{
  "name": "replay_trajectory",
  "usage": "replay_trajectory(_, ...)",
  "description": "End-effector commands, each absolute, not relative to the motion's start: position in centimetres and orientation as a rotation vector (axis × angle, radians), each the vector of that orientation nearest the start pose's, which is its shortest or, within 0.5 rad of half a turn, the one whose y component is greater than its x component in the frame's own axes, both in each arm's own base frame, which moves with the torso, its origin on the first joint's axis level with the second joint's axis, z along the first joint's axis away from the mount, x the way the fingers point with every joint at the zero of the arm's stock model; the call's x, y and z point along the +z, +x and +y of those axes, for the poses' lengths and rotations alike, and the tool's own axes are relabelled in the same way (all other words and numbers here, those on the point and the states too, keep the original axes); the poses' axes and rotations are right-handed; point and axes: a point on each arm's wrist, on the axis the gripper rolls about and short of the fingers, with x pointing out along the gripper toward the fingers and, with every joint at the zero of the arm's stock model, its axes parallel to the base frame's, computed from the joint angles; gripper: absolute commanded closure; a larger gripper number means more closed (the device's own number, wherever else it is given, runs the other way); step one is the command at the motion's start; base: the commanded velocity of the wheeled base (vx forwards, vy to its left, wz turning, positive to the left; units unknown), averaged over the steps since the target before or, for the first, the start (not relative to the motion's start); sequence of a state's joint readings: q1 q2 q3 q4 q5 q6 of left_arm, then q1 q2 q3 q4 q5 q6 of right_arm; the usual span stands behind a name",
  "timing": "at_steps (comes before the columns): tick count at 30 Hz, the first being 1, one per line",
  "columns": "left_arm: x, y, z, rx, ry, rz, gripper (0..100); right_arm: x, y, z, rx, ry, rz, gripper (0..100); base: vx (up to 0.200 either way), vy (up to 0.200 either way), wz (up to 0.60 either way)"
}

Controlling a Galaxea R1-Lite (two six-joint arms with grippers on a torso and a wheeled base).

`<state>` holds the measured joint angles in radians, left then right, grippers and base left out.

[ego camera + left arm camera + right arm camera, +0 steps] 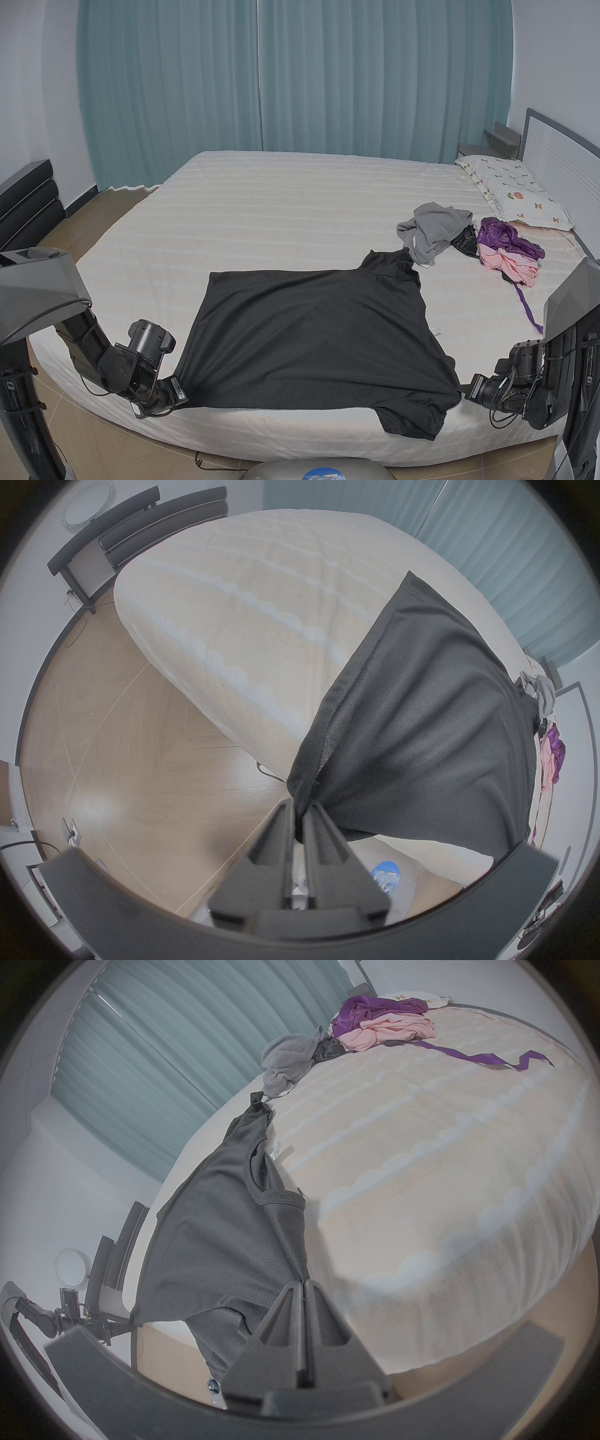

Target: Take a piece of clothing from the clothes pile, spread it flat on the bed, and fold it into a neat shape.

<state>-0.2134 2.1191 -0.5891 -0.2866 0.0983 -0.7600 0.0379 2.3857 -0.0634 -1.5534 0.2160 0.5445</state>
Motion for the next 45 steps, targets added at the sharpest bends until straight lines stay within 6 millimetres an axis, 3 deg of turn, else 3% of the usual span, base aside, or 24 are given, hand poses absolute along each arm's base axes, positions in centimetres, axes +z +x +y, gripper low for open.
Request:
replay_trajectory(1,-1.1,26.5,-5.5,0.364,-0.469,1.189,0,-4.6,22.8,1.5,0.036,0.583,0.817,100,0.000,0.000,0.00)
replay_trajectory(2,-1.1,26.5,-5.6,0.362,-0.470,1.188,0,-4.7,22.8,1.5,0.040,0.585,0.817,0,0.000,0.000,0.00)
replay_trajectory(10,-0.1,27.2,-5.3,0.350,-0.514,1.137,0,-2.8,23.3,1.4,0.066,0.622,0.739,0,0.000,0.000,0.00)
replay_trajectory(14,1.3,27.6,-5.3,0.299,-0.562,1.070,0,-1.6,23.6,1.6,0.068,0.693,0.692,0,0.000,0.000,0.00)
replay_trajectory(32,2.2,28.6,-4.8,0.303,-0.661,0.962,0,-1.9,23.6,1.8,0.070,0.699,0.706,0,0.000,0.000,0.00)
replay_trajectory(41,2.2,28.7,-4.8,0.294,-0.670,0.963,0,-1.9,23.6,1.8,0.070,0.699,0.708,0,0.000,0.200,0.00)
replay_trajectory(45,2.3,28.7,-4.8,0.294,-0.675,0.960,0,-1.9,23.6,1.8,0.071,0.699,0.708,0,0.000,0.000,0.00)
